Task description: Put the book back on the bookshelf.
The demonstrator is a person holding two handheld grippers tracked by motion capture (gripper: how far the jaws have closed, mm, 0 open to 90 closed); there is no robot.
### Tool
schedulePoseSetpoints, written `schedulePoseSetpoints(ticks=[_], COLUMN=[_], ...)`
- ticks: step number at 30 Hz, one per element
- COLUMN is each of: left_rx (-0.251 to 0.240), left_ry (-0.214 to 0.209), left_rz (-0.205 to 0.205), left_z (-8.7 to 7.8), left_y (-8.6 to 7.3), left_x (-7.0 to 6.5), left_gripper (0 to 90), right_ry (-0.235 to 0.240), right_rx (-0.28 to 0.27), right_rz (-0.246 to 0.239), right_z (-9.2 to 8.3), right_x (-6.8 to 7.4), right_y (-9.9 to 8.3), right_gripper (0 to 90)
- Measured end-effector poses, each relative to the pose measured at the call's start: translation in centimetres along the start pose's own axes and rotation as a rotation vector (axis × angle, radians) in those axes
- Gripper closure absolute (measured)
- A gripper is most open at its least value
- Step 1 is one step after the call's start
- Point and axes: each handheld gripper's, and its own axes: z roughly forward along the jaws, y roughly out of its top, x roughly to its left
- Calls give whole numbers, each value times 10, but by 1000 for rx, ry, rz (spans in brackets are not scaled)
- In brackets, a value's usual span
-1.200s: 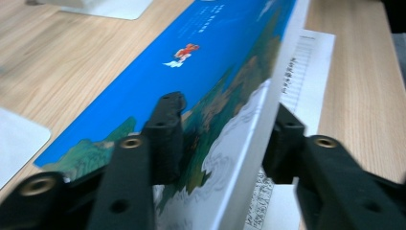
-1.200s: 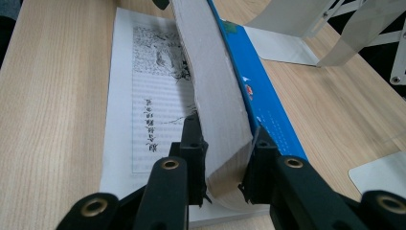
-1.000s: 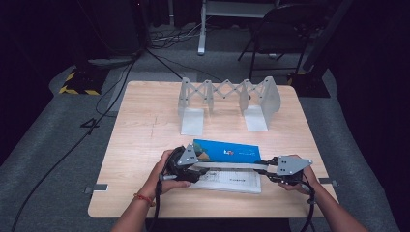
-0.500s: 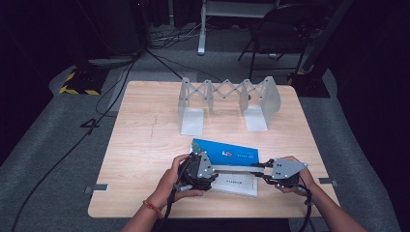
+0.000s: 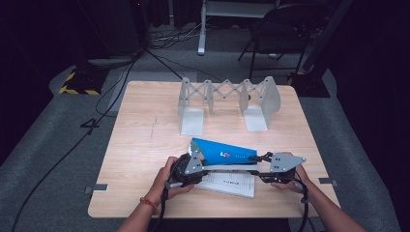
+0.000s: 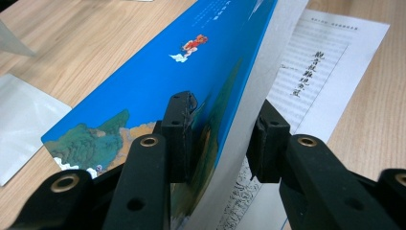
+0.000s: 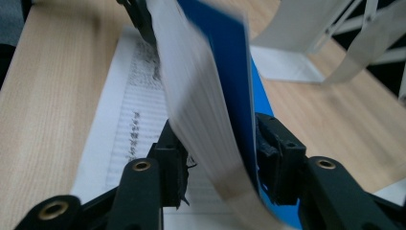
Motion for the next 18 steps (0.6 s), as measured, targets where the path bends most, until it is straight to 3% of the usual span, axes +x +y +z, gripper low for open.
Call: schedulePoseSetpoints(ticks=[1,2,6,9,13,18], left_rx=[-2,-3,12,2,13,13], left_ry=[-6,-11,-11,-21,-20,25], left_rz=[-2,-5,-3,-44,-15,7], left_z=[-1,-2,-2,-4,1,8], left_y=[-1,-3,-2,5,21,34], left_x=[1,3,3,1,-12,-26], left_gripper=[651,651,632,552,460,465], right_ry=[-5,27,40,37,28,21], right_rx=[12,3,24,32,29,37], right_rz=[-2,-4,-43,-63,-84,-83], right_z=[2,6,7,5,1,0], right_x=[-2,-5,-3,1,9,11], right_y=[-3,-5,-2,2,12,17], right_gripper=[583,664,709,739,756,757])
